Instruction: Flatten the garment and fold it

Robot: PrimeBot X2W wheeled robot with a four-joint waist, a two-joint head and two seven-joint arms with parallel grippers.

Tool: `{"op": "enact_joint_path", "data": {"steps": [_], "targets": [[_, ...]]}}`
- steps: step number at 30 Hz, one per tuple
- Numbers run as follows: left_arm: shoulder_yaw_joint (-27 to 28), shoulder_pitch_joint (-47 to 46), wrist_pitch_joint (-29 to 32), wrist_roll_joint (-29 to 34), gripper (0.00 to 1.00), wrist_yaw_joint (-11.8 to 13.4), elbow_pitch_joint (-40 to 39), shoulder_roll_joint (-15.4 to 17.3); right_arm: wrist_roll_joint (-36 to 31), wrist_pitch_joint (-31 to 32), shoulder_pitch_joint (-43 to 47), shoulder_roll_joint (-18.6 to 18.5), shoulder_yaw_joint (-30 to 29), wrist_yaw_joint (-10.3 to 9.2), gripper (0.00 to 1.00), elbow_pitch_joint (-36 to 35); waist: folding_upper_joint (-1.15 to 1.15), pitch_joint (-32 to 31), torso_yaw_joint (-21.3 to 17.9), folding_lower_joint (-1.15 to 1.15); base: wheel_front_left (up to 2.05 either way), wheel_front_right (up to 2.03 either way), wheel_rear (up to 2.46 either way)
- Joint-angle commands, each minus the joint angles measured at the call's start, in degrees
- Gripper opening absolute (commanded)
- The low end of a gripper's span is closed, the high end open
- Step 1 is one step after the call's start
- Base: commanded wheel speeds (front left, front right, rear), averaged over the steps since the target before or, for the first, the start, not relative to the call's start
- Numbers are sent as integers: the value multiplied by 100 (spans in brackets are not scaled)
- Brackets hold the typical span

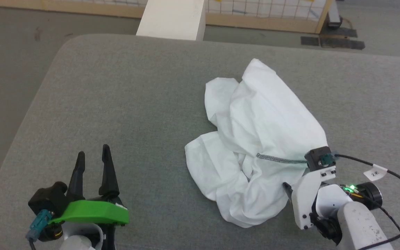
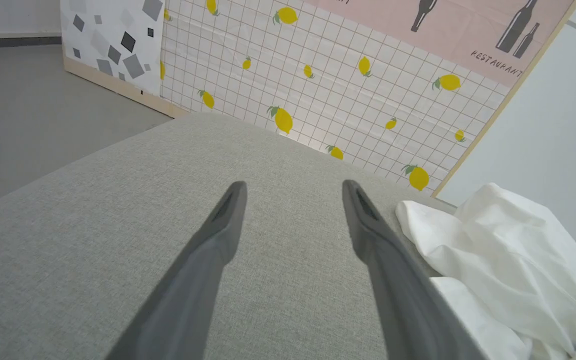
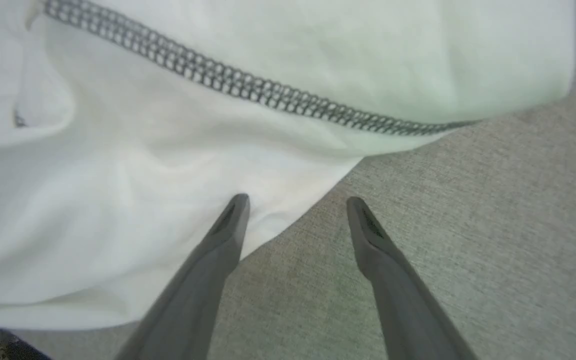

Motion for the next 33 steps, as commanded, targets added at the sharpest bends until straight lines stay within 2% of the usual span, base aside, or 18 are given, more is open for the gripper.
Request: {"op": "enact_joint_path", "data": {"steps": [1,8,9,10,11,16,22,26,30,33], "targets": [[29,-128,-20,37,100,-61,-59,-31,-58,87,-122,-3,21,-9,100,56,0,218,190,0,0,0,0],[-37,-156,-20,-120,100,-2,-29,-42,-154,368,-171,-3,157,-9,100,295,0,386,286,0,0,0,0],[-45,-163,-20,-137,100,9,-27,-43,-132,363,-175,-3,153,-9,46,311,0,395,283,0,0,0,0],[-49,-167,-20,-147,100,11,-28,-43,-94,325,-182,-3,150,-9,3,303,0,398,278,0,0,0,0],[-57,-171,-20,-155,100,9,-23,-43,-61,258,-197,-3,132,-9,0,284,0,393,266,0,0,0,0],[-98,-194,-20,-147,100,-3,29,-44,121,-108,-278,-3,-278,-9,0,9,0,328,176,0,0,0,0],[-135,-209,-20,-136,100,-13,85,-44,37,-322,-64,-111,-1621,-9,0,-675,0,238,84,0,0,0,0],[-139,-179,-20,-134,100,-35,133,-44,-132,-187,322,-101,-2589,-9,0,-981,0,205,29,0,0,0,0],[-148,-149,-20,-140,100,-40,180,-44,-216,-69,670,-43,-3343,-9,0,-1008,0,178,-20,0,0,0,0],[-172,-122,-20,-147,100,-46,242,-44,-246,-15,813,-15,-3594,-9,0,-897,0,131,-68,0,0,0,0]]}}
